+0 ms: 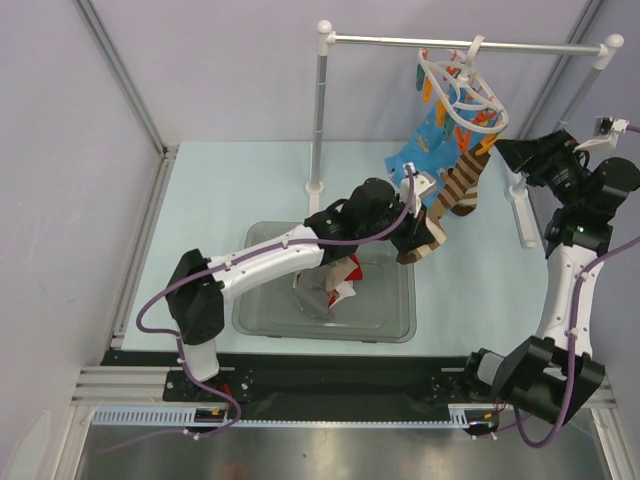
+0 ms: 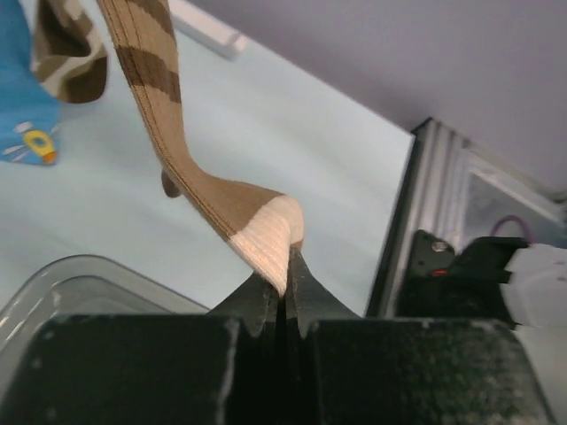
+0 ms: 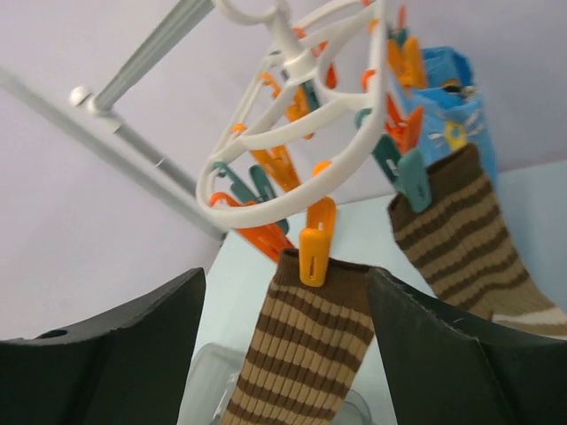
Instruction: Remove the socks clipped to the hanger
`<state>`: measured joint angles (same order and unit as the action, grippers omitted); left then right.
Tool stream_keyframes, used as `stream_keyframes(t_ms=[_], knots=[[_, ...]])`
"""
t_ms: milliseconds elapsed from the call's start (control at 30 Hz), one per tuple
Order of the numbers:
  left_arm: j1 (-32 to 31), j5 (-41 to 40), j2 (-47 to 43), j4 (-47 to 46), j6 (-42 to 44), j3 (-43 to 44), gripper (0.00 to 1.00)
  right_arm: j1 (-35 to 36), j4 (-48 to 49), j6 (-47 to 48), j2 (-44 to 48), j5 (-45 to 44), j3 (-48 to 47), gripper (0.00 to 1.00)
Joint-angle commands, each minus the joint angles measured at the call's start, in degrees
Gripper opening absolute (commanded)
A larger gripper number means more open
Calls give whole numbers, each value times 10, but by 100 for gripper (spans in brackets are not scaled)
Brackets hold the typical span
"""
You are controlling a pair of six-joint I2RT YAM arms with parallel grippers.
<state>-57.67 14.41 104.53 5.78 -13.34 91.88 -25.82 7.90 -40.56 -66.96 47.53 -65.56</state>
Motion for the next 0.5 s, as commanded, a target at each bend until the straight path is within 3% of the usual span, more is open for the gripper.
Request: stream_keyframes(t_ms=[0, 133, 267, 367, 400, 433, 467], knots=[[40, 138, -53, -80, -87, -20, 0, -9, 182, -56, -27, 147, 10, 80], [73, 174, -69, -82, -123, -35, 0, -15, 427, -179, -55, 194, 43, 84], [95, 188, -78, -67, -133, -37, 0, -14, 549, -275, -102, 208, 43, 84], [113, 201, -96, -73, -145, -52, 0, -14, 718, -402, -151, 209, 40, 85], [118, 204, -101, -76, -149, -57, 0, -14, 768, -482, -176, 205, 33, 85], [128, 207, -106, -81, -156, -66, 0, -12, 826, -501, -189, 204, 25, 86], [134, 207, -112, -82, -158, -69, 0, -8, 825, -500, -196, 207, 18, 86]])
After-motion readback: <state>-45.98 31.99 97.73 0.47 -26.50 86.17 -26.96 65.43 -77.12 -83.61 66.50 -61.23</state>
